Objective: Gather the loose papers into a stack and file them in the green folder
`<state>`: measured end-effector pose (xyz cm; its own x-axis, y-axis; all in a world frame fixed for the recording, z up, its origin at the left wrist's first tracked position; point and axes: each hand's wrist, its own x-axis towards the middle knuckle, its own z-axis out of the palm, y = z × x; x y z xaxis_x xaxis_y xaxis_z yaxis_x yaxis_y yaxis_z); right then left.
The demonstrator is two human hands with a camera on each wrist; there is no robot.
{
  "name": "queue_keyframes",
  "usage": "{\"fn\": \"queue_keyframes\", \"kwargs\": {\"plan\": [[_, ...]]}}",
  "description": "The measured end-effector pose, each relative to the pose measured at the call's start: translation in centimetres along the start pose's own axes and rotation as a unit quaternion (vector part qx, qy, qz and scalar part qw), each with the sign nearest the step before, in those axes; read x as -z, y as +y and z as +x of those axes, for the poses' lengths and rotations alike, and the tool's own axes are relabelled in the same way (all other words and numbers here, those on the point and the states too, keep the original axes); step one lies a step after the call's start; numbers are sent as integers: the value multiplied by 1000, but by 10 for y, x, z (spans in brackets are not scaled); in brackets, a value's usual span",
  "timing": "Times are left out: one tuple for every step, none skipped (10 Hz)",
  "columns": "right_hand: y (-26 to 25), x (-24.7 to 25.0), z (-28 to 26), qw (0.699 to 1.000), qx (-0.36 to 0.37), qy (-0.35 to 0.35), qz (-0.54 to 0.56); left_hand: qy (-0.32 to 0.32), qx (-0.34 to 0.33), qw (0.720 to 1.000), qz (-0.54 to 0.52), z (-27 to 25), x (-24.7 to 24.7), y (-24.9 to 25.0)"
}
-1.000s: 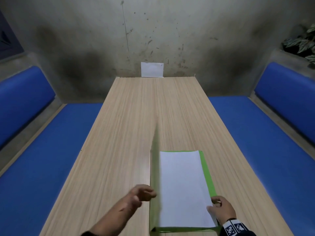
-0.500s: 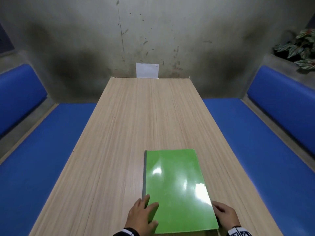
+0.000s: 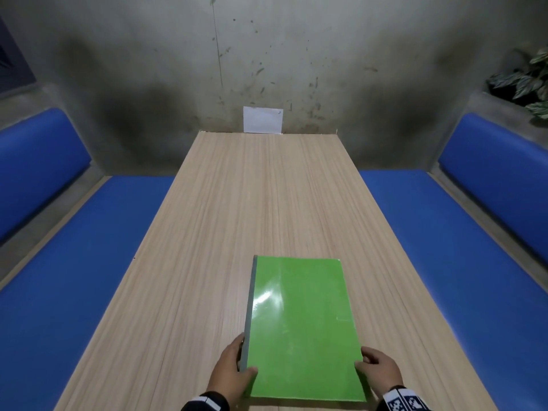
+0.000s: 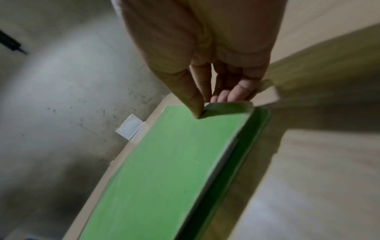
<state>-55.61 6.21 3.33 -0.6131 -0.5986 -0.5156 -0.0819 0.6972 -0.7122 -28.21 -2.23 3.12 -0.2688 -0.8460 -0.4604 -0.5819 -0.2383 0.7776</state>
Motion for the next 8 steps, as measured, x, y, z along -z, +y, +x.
{"fn": "queue_keyframes", "kwargs": {"plan": [[-6, -16, 1, 1000, 1, -22, 8, 22, 14, 1000, 2, -1, 15, -8], [-13, -33, -2, 998, 9, -54, 6, 57, 24, 997, 35, -4, 28, -16], [-16, -46, -6, 997, 21, -70, 14, 77, 39, 995, 51, -5, 36, -25], [-20, -51, -13, 998, 26, -59, 16, 92, 45, 991, 87, -9, 38, -28], [-19, -52, -15, 998, 33, -48, 20, 104, 37, 989, 102, -12, 36, -30], [-21, -51, -20, 998, 25, -45, 24, 99, 39, 988, 112, -14, 35, -30], [-21, -54, -22, 998, 25, -40, 37, 92, 36, 988, 117, -14, 36, -29], [-20, -55, -22, 997, 27, -30, 58, 96, 29, 991, 85, -14, 37, -33]]}}
